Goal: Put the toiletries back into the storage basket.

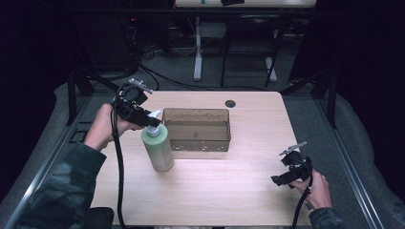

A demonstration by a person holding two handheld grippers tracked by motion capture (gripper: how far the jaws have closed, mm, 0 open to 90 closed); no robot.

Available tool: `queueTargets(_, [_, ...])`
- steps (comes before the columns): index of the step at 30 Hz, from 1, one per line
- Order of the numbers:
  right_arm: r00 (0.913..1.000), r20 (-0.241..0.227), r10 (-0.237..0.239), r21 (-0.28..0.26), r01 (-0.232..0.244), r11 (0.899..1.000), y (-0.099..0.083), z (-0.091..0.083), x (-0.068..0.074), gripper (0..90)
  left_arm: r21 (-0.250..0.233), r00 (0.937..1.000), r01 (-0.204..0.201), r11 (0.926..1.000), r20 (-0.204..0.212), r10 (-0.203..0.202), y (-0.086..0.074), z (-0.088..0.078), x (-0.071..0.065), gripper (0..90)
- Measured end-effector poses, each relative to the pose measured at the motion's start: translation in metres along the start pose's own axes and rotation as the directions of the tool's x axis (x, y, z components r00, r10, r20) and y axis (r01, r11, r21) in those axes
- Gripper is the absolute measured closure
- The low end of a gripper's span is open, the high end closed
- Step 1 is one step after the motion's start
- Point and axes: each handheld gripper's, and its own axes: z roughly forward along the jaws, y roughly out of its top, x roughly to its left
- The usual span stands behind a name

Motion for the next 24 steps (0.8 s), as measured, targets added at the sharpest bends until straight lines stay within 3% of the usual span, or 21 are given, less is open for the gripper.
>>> queueTargets(24, [0.9999,0.009,-0.009,0.005,0.009,1.0,0.0,0.0,0.0,0.0,-0.009,0.9993,-0.037,0.9993,0.005,0.037,0.013,-0.019,-0.006,62.9])
